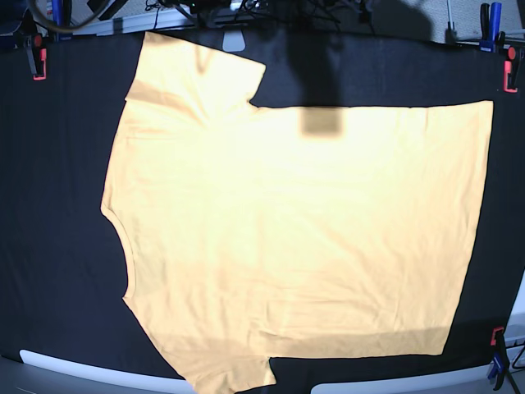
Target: Layout the t-shirt on the table in an organized manner, then fold the t-shirt properly
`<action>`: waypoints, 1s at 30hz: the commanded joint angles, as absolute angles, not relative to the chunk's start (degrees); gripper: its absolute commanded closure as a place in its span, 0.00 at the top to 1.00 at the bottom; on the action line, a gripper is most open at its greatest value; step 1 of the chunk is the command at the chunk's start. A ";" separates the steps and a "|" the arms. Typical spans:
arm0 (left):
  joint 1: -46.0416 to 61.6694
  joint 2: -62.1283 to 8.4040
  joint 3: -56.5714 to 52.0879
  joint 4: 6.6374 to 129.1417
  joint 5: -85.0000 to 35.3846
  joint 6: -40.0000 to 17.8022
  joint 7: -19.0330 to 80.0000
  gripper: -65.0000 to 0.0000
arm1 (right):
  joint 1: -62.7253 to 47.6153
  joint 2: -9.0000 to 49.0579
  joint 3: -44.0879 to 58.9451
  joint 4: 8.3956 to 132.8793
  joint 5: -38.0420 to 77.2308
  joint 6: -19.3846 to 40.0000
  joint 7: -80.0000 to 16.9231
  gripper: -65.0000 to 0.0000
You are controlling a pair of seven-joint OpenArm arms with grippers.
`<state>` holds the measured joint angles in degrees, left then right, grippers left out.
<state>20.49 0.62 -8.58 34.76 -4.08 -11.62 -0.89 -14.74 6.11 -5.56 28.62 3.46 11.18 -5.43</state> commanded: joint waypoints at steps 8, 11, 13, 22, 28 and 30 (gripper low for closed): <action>27.18 -3.25 -8.43 43.90 -8.23 -11.94 3.05 0.33 | -28.32 13.76 -5.65 46.37 11.29 12.19 -7.07 0.19; 30.55 -5.48 -8.40 48.93 -9.52 -11.94 5.69 0.33 | -33.89 17.15 -5.65 54.24 15.68 12.19 -9.30 0.19; 33.32 -6.94 -8.40 53.06 -9.72 -11.94 6.57 0.33 | -37.67 19.42 -5.65 60.23 18.24 12.19 -11.00 0.19; 47.88 -15.40 -8.43 75.42 -14.04 -11.94 10.74 0.33 | -54.65 29.80 -3.77 90.98 24.27 12.23 -16.64 0.19; 55.33 -20.40 -8.64 90.59 -10.31 -11.92 12.43 0.33 | -62.94 32.38 4.23 107.68 24.25 12.23 -22.20 0.19; 56.95 -22.15 -8.64 95.64 -6.17 -11.92 12.56 0.33 | -64.51 32.93 7.97 111.96 24.23 12.25 -23.79 0.19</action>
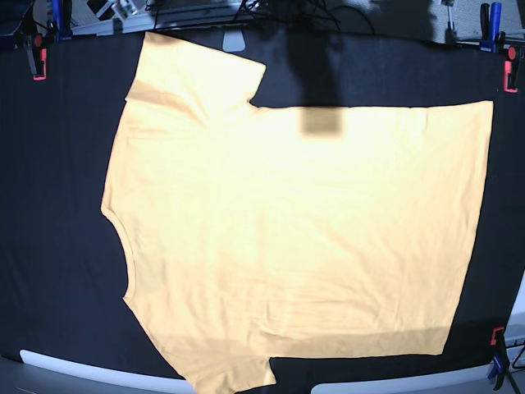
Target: Layout the t-shirt on the table in an organized manner, then fold the t-shirt properly
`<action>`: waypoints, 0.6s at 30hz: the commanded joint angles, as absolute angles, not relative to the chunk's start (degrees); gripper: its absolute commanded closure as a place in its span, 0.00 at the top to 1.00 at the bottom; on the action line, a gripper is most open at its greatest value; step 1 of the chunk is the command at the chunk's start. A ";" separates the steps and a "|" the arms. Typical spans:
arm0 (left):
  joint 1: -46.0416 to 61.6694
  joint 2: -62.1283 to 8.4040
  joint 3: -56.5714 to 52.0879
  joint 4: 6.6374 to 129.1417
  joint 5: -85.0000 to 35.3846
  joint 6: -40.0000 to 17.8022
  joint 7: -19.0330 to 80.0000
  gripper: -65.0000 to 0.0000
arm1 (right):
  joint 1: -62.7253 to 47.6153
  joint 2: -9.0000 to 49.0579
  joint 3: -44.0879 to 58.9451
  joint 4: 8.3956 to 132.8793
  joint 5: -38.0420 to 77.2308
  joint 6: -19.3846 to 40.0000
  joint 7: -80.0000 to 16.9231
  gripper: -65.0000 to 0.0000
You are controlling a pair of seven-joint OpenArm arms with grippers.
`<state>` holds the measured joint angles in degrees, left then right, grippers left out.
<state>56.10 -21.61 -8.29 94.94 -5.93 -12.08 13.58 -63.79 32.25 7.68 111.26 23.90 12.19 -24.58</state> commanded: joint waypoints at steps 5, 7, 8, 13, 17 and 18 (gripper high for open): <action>57.78 -27.11 -8.64 107.35 1.80 -10.50 17.78 0.33 | -65.76 37.08 16.51 119.26 24.03 17.65 -26.24 0.19; 57.80 -29.47 -8.62 112.09 6.44 -9.45 19.84 0.33 | -65.73 38.52 19.33 121.54 24.03 19.27 -26.41 0.19; 57.80 -30.68 -8.64 114.30 9.02 -8.71 20.25 0.33 | -65.73 39.13 20.64 122.63 24.03 19.90 -26.39 0.19; 57.49 -37.45 -8.62 121.82 19.38 -8.12 19.25 0.33 | -65.36 41.32 26.50 127.70 22.83 21.91 -26.39 0.19; 54.15 -41.36 -8.62 121.16 21.71 -8.34 16.80 0.35 | -63.53 41.76 28.91 130.41 15.03 22.74 -27.40 0.21; 52.93 -42.02 -8.62 120.53 22.50 -8.40 16.10 0.37 | -62.96 41.78 28.93 130.82 13.54 22.72 -28.36 0.24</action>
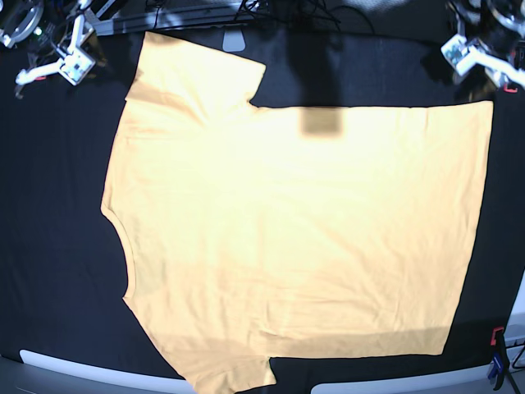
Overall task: Layout the t-shirt on the table in an organized manner, then fold the t-shirt properly
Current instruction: 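Move both grippers down to the shirt's shoulder corners and grasp them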
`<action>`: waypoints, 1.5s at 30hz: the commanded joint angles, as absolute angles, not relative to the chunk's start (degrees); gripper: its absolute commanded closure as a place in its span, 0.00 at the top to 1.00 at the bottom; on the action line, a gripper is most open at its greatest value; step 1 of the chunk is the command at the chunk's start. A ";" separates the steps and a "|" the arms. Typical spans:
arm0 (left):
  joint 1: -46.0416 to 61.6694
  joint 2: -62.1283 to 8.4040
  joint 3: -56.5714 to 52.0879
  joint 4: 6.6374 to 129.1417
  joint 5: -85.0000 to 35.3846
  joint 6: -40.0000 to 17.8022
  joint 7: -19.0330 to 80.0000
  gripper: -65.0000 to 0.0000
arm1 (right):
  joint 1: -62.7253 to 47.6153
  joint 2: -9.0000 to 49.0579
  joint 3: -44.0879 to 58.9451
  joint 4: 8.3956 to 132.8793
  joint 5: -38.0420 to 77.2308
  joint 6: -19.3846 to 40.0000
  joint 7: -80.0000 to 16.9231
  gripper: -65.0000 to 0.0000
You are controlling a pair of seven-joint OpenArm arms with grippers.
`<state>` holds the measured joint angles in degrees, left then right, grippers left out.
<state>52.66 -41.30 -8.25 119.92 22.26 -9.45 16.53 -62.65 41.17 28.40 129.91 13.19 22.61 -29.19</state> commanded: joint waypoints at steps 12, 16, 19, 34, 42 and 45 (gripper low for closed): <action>42.19 -47.18 -8.08 105.60 22.50 -14.11 10.76 0.42 | -61.76 41.74 28.91 131.15 11.94 22.70 -31.77 0.38; 42.19 -48.29 -8.08 102.43 22.50 -14.39 10.09 0.42 | -61.73 41.74 28.91 131.15 11.92 22.68 -31.46 0.38; 42.22 -48.25 -8.05 101.14 22.50 -14.41 7.68 0.42 | -61.58 41.74 28.91 131.15 11.94 22.65 -30.89 0.38; 40.51 -48.12 -5.02 100.84 22.52 -14.55 4.38 0.42 | -57.93 41.71 28.91 131.15 11.97 22.55 -31.00 0.38; 33.30 -48.12 4.25 96.55 25.23 -14.57 4.62 0.42 | -57.95 41.41 28.91 131.15 11.97 22.55 -32.71 0.38; 31.99 -48.12 5.10 94.45 26.11 -14.57 4.40 0.42 | -57.95 41.41 28.91 131.15 11.97 22.55 -32.86 0.38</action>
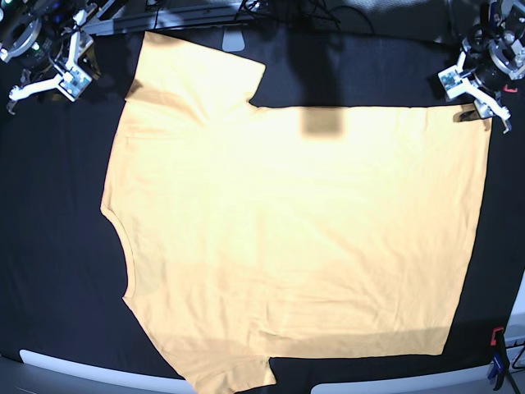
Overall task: Layout the t-shirt on the table in an organized manner, then fold the t-shirt properly
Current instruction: 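Move both grippers down to the shirt's shoulder corners and grasp them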
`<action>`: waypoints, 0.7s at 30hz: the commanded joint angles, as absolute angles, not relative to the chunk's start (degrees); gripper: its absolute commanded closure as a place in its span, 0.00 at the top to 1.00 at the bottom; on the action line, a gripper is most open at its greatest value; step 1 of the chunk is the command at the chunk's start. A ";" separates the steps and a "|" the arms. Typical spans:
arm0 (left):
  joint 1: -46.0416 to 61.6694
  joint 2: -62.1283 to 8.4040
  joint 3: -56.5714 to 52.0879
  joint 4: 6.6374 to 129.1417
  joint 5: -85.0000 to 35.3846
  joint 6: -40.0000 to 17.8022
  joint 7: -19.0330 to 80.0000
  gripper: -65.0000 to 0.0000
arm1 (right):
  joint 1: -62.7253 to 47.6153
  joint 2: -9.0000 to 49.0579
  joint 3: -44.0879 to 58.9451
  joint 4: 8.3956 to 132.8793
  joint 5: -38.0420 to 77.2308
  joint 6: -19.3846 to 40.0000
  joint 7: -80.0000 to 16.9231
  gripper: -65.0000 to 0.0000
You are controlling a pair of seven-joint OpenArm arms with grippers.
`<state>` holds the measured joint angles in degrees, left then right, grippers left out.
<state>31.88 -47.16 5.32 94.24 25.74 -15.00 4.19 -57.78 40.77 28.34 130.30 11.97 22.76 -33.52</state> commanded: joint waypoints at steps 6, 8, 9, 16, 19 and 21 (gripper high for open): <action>28.91 -48.14 5.08 87.37 26.15 -14.55 2.81 0.42 | -57.93 41.43 28.91 131.15 11.97 22.52 -32.69 0.38; 27.46 -48.14 5.08 84.75 26.20 -14.55 2.09 0.42 | -57.95 41.43 28.91 131.15 11.97 22.52 -32.58 0.38; 26.76 -48.18 5.08 83.64 26.35 -14.52 2.04 0.42 | -57.93 41.43 28.91 131.15 11.97 22.52 -32.58 0.38; 24.75 -48.16 5.08 81.71 27.03 -14.55 -0.60 0.37 | -57.93 41.43 28.91 131.15 11.97 22.52 -32.38 0.38; 24.75 -48.14 5.08 81.71 27.00 -14.59 -1.39 0.28 | -57.95 41.45 28.91 131.15 11.97 22.52 -32.38 0.38; 24.75 -48.14 5.08 81.71 27.00 -14.59 -1.39 0.17 | -57.95 41.45 28.91 131.15 11.97 22.55 -32.38 0.38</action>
